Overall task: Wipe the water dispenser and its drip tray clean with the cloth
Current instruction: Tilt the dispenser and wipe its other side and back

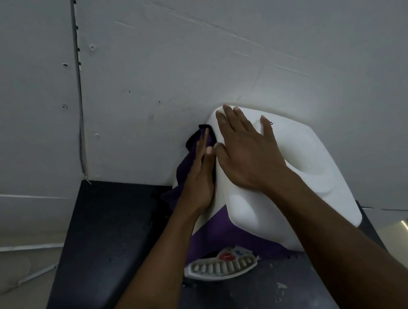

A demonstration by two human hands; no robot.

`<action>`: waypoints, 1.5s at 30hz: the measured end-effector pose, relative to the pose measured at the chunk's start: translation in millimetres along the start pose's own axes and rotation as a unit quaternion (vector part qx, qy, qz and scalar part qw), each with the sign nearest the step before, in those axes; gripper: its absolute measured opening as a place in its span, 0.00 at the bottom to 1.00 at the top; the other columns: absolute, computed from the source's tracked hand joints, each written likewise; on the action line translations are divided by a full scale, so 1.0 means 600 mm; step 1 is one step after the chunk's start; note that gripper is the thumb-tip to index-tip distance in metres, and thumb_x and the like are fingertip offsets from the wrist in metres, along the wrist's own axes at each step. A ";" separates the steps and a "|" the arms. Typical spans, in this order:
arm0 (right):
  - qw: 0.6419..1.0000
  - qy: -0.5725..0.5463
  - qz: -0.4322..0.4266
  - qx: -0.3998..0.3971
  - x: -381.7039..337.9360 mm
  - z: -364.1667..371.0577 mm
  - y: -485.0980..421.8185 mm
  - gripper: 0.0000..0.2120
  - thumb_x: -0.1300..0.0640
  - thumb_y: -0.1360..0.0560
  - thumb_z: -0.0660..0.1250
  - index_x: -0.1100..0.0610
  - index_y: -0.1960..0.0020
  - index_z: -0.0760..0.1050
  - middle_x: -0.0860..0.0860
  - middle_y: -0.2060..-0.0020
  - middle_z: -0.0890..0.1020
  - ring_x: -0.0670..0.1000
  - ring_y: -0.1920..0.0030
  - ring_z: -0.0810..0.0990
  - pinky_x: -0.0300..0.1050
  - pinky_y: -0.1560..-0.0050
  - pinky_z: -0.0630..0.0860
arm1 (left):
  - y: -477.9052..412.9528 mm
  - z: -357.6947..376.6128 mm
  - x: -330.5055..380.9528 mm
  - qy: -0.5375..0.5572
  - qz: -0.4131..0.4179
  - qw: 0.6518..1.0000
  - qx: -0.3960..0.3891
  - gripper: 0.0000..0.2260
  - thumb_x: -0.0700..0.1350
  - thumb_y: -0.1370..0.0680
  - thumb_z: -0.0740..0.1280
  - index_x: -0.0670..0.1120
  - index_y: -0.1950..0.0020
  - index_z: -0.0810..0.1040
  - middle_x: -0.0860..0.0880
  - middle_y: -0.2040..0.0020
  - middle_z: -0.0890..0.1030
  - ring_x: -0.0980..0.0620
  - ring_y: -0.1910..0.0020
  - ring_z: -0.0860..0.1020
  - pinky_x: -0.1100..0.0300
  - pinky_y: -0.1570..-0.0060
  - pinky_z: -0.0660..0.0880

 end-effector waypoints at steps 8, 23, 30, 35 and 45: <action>1.000 0.000 0.005 -0.005 -0.006 -0.002 -0.001 0.31 0.50 0.15 0.51 0.56 0.16 0.46 0.53 0.16 0.45 0.51 0.16 0.44 0.66 0.20 0.44 | 0.098 -0.009 -0.048 -0.045 -0.018 0.998 -0.040 0.28 0.68 0.19 0.49 0.66 0.19 0.50 0.64 0.19 0.51 0.65 0.20 0.49 0.48 0.19 0.48; 1.000 -0.029 -0.002 0.008 -0.004 0.000 -0.003 0.28 0.50 0.15 0.49 0.53 0.16 0.51 0.50 0.16 0.47 0.50 0.16 0.45 0.64 0.20 0.43 | 0.087 -0.002 -0.028 -0.022 0.011 0.999 -0.031 0.23 0.65 0.17 0.50 0.69 0.21 0.52 0.67 0.20 0.52 0.67 0.21 0.49 0.49 0.19 0.46; 1.000 -0.028 -0.002 0.008 -0.006 -0.006 0.000 0.28 0.51 0.14 0.49 0.53 0.16 0.52 0.51 0.16 0.49 0.51 0.16 0.46 0.65 0.20 0.45 | 0.086 0.002 -0.017 -0.014 -0.007 1.000 -0.019 0.26 0.62 0.17 0.51 0.63 0.19 0.53 0.63 0.19 0.54 0.65 0.21 0.52 0.47 0.19 0.49; 0.999 -0.037 0.003 0.000 -0.006 -0.005 0.001 0.28 0.51 0.14 0.49 0.53 0.16 0.51 0.52 0.16 0.48 0.51 0.16 0.45 0.65 0.20 0.43 | 0.142 0.021 -0.005 0.008 0.017 1.000 -0.009 0.26 0.59 0.16 0.53 0.58 0.18 0.55 0.61 0.19 0.57 0.63 0.20 0.53 0.47 0.19 0.49; 0.999 -0.034 0.001 -0.006 -0.007 -0.007 -0.001 0.28 0.50 0.14 0.48 0.54 0.16 0.51 0.52 0.16 0.48 0.52 0.16 0.45 0.65 0.20 0.42 | 0.107 0.021 0.007 -0.003 0.022 0.999 -0.041 0.25 0.60 0.16 0.50 0.61 0.19 0.50 0.61 0.18 0.52 0.65 0.21 0.50 0.50 0.19 0.48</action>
Point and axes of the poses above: each hand's wrist, its own y-axis away from the middle knuckle, its own z-axis out of the palm, x = y × z, the point moved 2 cm from there along -y, towards the middle knuckle
